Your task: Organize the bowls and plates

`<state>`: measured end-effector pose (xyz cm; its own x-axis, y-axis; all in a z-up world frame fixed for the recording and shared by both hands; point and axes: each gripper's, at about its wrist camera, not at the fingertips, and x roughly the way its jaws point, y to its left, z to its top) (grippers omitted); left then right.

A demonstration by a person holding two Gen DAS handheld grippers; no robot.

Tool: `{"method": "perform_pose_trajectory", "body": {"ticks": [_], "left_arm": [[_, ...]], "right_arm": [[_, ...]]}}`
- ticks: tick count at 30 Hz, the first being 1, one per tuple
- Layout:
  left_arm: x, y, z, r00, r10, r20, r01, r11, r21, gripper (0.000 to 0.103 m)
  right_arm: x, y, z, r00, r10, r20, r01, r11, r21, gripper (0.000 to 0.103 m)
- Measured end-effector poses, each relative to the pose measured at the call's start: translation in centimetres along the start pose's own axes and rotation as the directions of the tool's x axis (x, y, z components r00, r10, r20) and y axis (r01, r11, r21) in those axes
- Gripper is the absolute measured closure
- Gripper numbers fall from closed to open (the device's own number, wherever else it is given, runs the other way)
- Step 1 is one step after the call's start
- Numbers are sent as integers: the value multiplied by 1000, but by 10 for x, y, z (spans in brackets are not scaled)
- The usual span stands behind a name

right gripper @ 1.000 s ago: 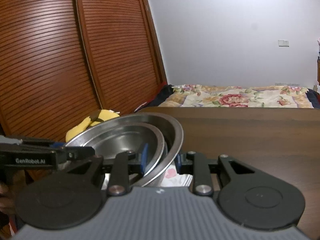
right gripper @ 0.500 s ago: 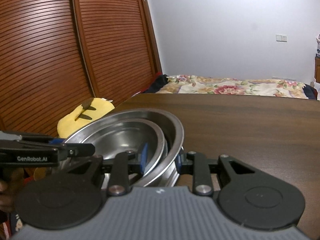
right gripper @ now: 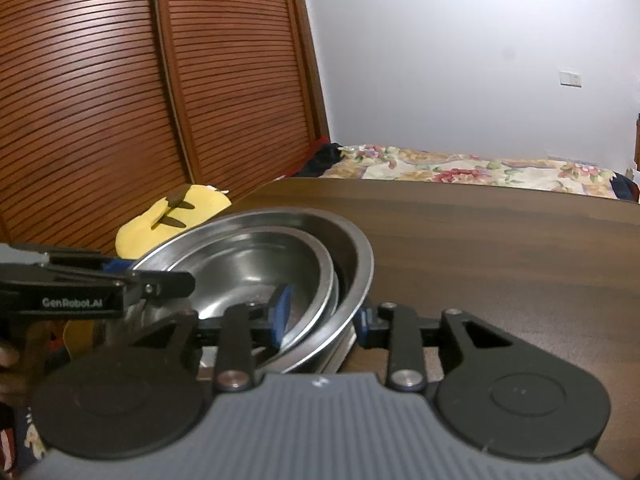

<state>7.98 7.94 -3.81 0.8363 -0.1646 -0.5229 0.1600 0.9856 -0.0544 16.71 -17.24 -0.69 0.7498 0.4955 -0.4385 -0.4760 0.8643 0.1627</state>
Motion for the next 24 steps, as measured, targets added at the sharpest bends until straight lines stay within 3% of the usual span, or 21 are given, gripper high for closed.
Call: {"method": "perform_pose_trajectory", "body": {"ticks": [3, 7, 16, 20, 24], "left_arm": [[0, -1, 1, 1000, 14, -3, -14, 1000, 2, 69], [-1, 0, 2, 1000, 8, -4, -8, 1000, -9, 66], [-5, 4, 5, 999, 51, 11, -51, 999, -14, 37], [-12, 5, 8, 996, 82, 38, -82, 997, -11, 19], [-20, 1, 11, 992, 103, 76, -104, 995, 5, 11]], "right_arm": [[-3, 2, 2, 999, -28, 20, 29, 999, -23, 55], [-7, -4, 3, 999, -43, 30, 43, 999, -5, 54], [-13, -4, 0, 997, -64, 43, 65, 998, -1, 53], [-20, -4, 2, 996, -72, 55, 72, 997, 4, 52], [-30, -6, 5, 993, -85, 81, 84, 996, 8, 45]]}}
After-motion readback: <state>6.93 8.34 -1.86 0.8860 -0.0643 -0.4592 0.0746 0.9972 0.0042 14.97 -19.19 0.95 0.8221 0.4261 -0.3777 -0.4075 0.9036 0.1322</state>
